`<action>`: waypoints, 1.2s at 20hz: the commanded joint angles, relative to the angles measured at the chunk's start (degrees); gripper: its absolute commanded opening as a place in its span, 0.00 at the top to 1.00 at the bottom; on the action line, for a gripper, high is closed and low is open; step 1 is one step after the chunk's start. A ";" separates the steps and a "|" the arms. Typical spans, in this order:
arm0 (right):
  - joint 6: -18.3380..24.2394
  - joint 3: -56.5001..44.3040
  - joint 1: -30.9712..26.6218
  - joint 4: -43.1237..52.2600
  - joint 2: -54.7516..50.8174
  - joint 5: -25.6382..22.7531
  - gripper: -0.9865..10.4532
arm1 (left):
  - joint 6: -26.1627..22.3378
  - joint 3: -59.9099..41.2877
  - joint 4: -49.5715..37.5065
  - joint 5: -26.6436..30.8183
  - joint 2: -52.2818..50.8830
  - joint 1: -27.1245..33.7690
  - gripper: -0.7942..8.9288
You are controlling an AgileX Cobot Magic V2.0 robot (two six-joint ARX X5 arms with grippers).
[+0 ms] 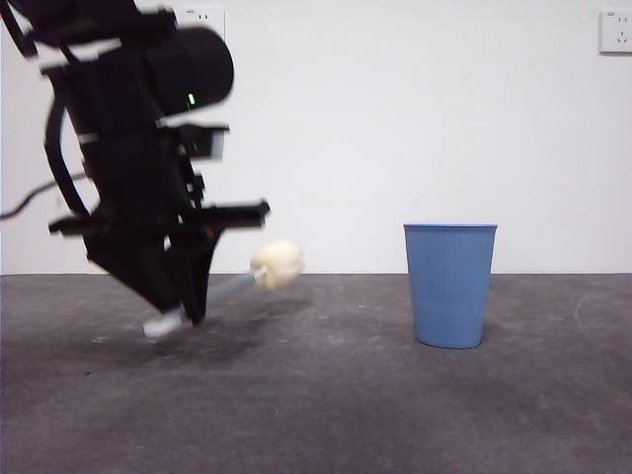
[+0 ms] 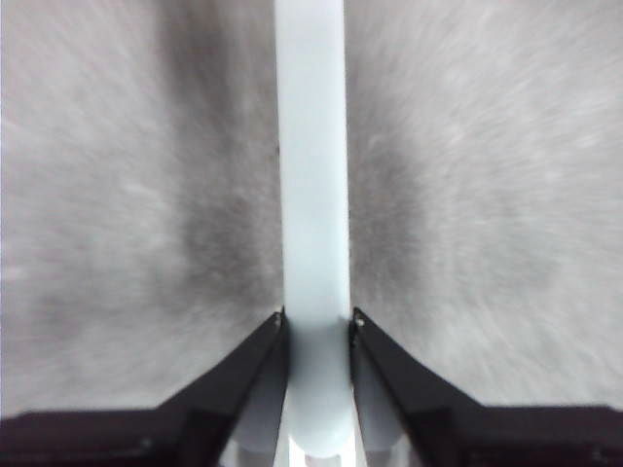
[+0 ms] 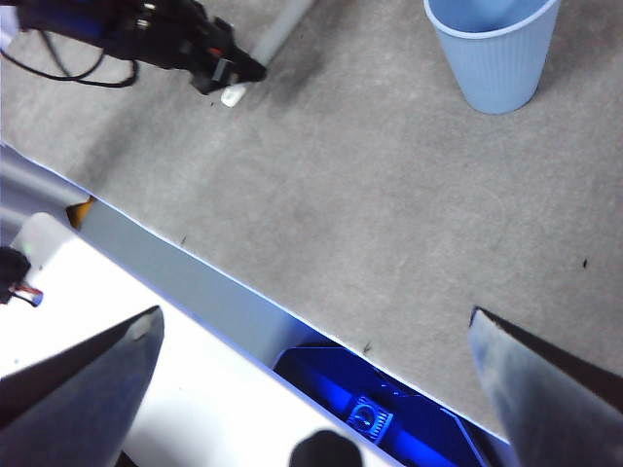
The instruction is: Pick up the cup brush,pick up the cup,insert the brush into the cup,clean the cup,put the cup brush back,put the cup back to the fixed position on the table
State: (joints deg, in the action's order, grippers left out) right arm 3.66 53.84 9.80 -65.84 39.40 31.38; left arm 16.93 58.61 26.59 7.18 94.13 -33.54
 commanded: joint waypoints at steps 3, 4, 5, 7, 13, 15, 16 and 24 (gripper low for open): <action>-4.22 -0.07 0.13 5.46 3.15 0.09 0.37 | -6.49 0.83 6.45 0.17 -9.66 -0.09 0.93; -4.26 -0.37 0.24 8.44 3.93 0.09 0.37 | -6.71 0.83 7.91 0.17 -12.52 -0.07 0.93; -4.94 -0.98 0.61 11.61 4.59 -0.15 0.37 | -7.10 0.83 9.22 0.07 -15.37 -0.09 0.93; -6.88 -3.85 1.70 18.36 5.16 -1.07 0.37 | -8.63 0.83 11.52 0.15 -20.96 -0.07 0.93; -13.44 -21.92 8.83 40.76 5.44 -13.66 0.37 | -10.08 0.83 17.22 0.07 -32.41 -0.07 0.93; -14.82 -27.04 12.35 48.39 6.58 -17.99 0.37 | -10.99 0.83 19.12 0.04 -33.86 -0.09 0.93; -15.32 -28.92 13.99 51.74 7.43 -19.80 0.37 | -11.02 0.83 19.91 0.04 -34.14 -0.09 0.93; -13.88 -34.40 19.10 82.38 27.19 -31.12 0.37 | -11.19 0.83 23.89 -0.26 -34.32 -0.13 0.93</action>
State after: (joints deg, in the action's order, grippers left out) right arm -10.72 19.94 28.86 16.27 66.00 0.45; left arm 6.42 59.27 50.52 6.96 59.86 -33.56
